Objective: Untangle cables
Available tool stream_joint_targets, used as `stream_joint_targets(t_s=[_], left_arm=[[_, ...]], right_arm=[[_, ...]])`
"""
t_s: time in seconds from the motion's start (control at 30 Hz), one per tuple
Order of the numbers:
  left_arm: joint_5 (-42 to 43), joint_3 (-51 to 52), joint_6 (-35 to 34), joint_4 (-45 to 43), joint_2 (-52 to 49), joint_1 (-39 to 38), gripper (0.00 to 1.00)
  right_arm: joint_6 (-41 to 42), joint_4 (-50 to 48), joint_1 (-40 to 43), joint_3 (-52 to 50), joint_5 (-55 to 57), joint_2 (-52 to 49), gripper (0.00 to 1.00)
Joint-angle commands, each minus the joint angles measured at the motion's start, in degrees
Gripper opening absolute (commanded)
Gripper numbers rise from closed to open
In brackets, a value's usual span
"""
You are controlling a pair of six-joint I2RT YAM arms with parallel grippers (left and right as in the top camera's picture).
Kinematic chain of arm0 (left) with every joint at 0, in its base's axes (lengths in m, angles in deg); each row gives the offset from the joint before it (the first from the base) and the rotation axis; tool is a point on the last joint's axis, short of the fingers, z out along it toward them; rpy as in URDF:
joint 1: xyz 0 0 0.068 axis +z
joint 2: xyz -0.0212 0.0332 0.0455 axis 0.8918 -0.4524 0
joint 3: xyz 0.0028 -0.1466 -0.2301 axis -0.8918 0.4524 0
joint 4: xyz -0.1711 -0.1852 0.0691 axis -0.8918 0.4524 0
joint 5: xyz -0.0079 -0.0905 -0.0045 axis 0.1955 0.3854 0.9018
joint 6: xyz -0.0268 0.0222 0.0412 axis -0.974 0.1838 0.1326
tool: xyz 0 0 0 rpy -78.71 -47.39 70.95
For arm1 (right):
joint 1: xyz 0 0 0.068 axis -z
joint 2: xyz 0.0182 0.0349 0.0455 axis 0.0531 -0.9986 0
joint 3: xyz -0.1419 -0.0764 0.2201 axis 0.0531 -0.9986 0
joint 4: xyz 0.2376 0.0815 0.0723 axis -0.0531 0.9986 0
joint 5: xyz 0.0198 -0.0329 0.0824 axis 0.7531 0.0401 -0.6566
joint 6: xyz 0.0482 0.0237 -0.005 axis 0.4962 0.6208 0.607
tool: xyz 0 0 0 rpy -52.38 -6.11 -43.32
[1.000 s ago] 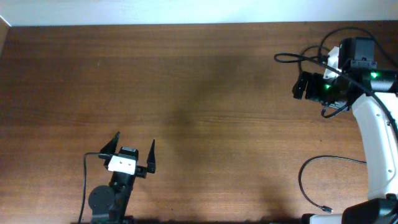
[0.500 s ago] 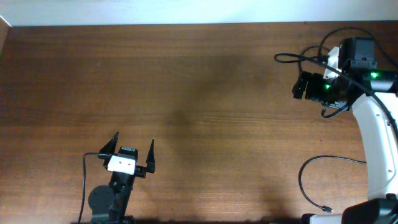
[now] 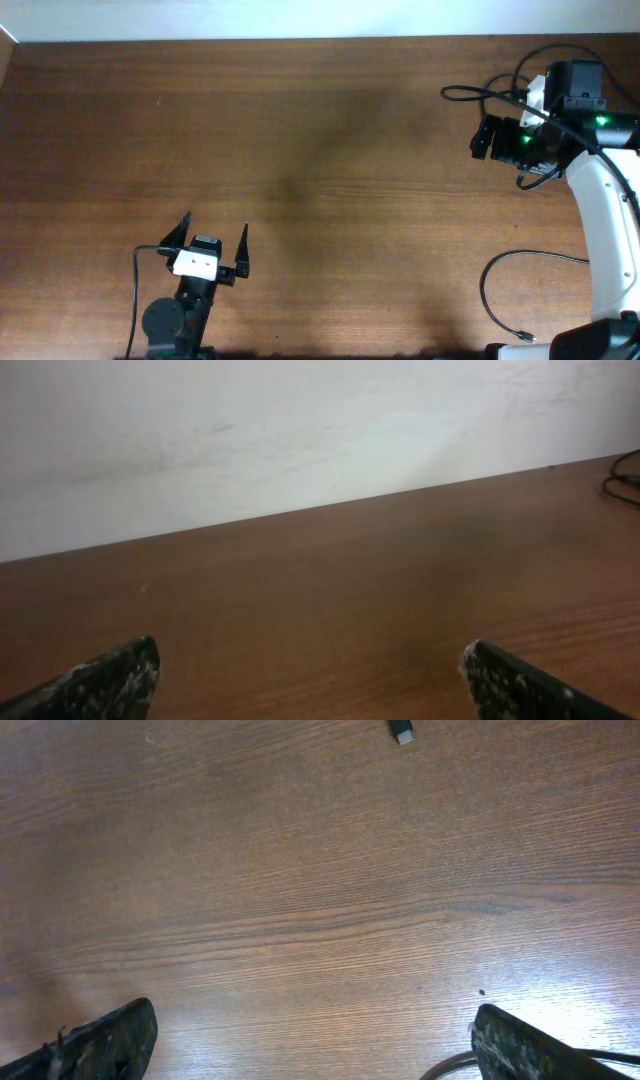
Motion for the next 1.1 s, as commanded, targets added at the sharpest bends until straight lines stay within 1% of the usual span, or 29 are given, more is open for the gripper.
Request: stream_joint_targets(t_s=[0.0, 0.57, 0.67, 0.9, 1.0, 1.07], left_arm=[[-0.4, 0.2, 0.9, 0.4, 0.3, -0.1, 0.99], [-0.4, 0.2, 0.9, 0.4, 0.3, -0.1, 0.99], [-0.4, 0.2, 0.9, 0.4, 0.3, -0.1, 0.99], [-0.4, 0.2, 0.9, 0.4, 0.3, -0.1, 0.99], [-0.4, 0.1, 0.9, 0.4, 0.3, -0.1, 0.99], [-0.4, 0.2, 0.9, 0.4, 0.3, -0.1, 0.99]], right_arm=[[-0.2, 0.0, -0.3, 0.8, 0.7, 0.9, 1.00], [-0.2, 0.0, -0.3, 0.8, 0.7, 1.1, 1.00], [-0.2, 0.0, -0.3, 0.8, 0.7, 2.8, 1.00], [-0.2, -0.9, -0.3, 0.0, 0.7, 10.9, 1.00], [-0.2, -5.6, -0.3, -3.7, -1.0, 13.9, 1.00], [-0.2, -12.8, -0.3, -10.4, -3.1, 18.3, 1.00]])
